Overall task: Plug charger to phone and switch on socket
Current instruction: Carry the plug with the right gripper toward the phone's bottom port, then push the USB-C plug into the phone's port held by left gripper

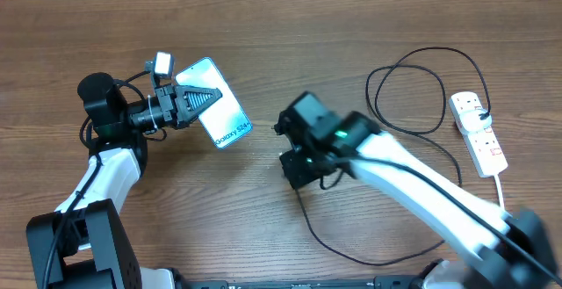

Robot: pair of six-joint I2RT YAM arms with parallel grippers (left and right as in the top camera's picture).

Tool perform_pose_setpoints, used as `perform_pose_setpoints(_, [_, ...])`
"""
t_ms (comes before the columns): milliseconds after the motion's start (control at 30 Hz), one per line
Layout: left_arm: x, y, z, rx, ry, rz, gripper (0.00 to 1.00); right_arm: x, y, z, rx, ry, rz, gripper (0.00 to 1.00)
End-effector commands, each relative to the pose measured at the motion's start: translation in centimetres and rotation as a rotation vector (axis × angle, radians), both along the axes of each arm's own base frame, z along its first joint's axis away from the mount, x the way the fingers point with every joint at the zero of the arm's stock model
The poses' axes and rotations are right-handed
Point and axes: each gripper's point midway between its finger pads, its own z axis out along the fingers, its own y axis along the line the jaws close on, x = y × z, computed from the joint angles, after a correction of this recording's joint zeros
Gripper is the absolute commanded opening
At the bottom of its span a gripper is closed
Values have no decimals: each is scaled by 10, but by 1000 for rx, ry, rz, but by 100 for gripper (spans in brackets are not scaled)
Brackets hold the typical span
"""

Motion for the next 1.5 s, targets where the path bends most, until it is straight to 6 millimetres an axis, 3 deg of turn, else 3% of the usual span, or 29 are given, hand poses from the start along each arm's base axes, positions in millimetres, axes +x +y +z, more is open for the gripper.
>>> perform_pose_setpoints(0, [-5,-6,10,7,-72,-58,4,-29,20,64,250,17,100,4])
perform_pose_setpoints(100, [-6,-10,11,9,-87,-71,4,-36,30,78,327,29,131,4])
perform_pose_setpoints(433, [-17,-40,12,0,-62,-157,4,-32,37,63,303,56,124,4])
perform_pose_setpoints(1467, [-28,-63,12,-10,-19,-232,4,-21,34,59,267,-2,100,4])
